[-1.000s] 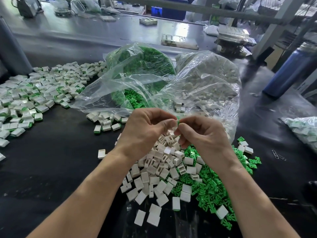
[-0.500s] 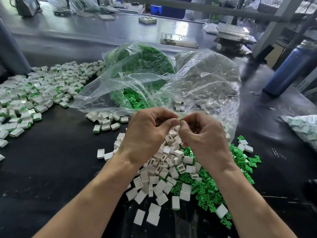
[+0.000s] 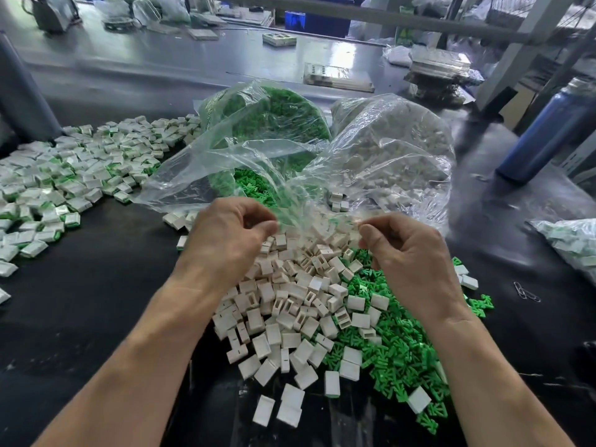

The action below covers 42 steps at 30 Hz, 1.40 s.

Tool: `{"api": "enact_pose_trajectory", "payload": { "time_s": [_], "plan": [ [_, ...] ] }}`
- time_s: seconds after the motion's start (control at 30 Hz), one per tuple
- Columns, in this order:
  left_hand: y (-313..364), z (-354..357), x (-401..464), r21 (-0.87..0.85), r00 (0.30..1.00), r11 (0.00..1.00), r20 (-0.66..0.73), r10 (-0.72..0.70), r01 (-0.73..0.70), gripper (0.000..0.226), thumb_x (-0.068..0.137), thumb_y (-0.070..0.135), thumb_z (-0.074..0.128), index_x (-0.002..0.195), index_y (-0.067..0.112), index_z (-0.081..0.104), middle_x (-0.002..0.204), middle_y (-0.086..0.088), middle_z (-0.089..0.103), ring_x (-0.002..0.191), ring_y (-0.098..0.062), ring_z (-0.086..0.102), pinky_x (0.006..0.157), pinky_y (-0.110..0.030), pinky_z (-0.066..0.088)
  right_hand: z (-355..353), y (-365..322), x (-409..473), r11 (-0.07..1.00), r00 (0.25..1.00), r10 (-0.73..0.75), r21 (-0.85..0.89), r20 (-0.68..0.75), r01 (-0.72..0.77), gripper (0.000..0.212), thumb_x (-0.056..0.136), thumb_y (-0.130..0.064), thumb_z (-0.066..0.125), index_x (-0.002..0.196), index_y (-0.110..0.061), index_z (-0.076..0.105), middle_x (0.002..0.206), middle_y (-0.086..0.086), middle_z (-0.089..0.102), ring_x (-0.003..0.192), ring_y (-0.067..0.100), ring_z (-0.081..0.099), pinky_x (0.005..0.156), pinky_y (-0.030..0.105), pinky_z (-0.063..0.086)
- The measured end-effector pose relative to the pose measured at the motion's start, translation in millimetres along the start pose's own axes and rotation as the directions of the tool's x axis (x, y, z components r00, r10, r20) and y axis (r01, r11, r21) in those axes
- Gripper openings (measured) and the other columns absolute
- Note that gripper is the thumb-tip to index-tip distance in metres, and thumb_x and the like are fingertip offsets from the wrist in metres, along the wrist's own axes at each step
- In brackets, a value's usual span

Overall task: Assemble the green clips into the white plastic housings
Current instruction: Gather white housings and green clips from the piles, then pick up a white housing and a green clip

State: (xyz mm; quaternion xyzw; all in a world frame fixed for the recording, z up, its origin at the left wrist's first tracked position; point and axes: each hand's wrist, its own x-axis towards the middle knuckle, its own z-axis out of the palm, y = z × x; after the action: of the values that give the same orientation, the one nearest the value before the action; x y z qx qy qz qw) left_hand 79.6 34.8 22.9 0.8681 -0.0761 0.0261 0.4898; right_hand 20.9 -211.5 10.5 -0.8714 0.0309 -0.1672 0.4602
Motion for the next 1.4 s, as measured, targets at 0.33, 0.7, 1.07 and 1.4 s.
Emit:
{"api": "enact_pose_trajectory", "payload": {
  "time_s": [0.33, 0.7, 1.07, 1.4],
  "plan": [
    [-31.9, -24.5, 20.8, 0.225, 0.935, 0.94, -0.303, -0.181, 0.255, 0.013, 0.091, 0.021, 0.08, 0.083, 0.03, 0.075, 0.087, 0.012, 0.076, 0.078, -0.01, 0.072, 0.077, -0.036, 0.062, -17.5, 7.7, 2.5, 0.982, 0.99, 0.087, -0.177, 0.107, -0.067, 0.023, 0.097, -0.044, 0.069, 0.082, -0.027, 0.071, 0.069, -0.011, 0.068, 0.058, -0.006, 0.061, 0.049, 0.007, 0.043],
    [-20.5, -8.0, 11.2, 0.263, 0.975, 0.946, -0.162, -0.151, 0.19, 0.021, 0.09, 0.039, 0.079, 0.074, 0.028, 0.07, 0.063, 0.012, 0.069, 0.055, -0.004, 0.065, 0.06, -0.027, 0.054, -28.1, 10.2, 3.7, 0.951, 0.968, 0.182, -0.282, 0.169, -0.13, 0.013, 0.093, -0.045, 0.074, 0.087, -0.034, 0.072, 0.086, -0.012, 0.07, 0.074, 0.001, 0.064, 0.061, 0.012, 0.043],
    [-0.7, 0.9, -0.9, 0.277, 0.979, 0.942, 0.027, -0.203, 0.188, 0.019, 0.08, 0.043, 0.086, 0.086, 0.032, 0.071, 0.083, 0.016, 0.073, 0.082, -0.004, 0.068, 0.079, -0.032, 0.056, -31.0, 9.5, 4.7, 0.924, 0.947, 0.23, -0.356, 0.225, -0.14, 0.006, 0.089, -0.039, 0.08, 0.089, -0.04, 0.074, 0.092, -0.019, 0.067, 0.079, -0.003, 0.063, 0.061, 0.007, 0.042],
    [1.0, 3.2, -1.2, 0.104, 0.996, 0.99, -0.016, -0.089, 0.09, 0.012, 0.095, 0.036, 0.072, 0.085, 0.031, 0.07, 0.081, 0.013, 0.072, 0.066, 0.003, 0.067, 0.053, -0.012, 0.049, -20.5, -1.3, 1.3, 0.864, 0.949, 0.209, -0.5, 0.237, -0.065, 0.01, 0.087, -0.045, 0.081, 0.085, -0.038, 0.073, 0.092, -0.02, 0.063, 0.084, 0.0, 0.059, 0.078, 0.029, 0.055]
  ]
}}
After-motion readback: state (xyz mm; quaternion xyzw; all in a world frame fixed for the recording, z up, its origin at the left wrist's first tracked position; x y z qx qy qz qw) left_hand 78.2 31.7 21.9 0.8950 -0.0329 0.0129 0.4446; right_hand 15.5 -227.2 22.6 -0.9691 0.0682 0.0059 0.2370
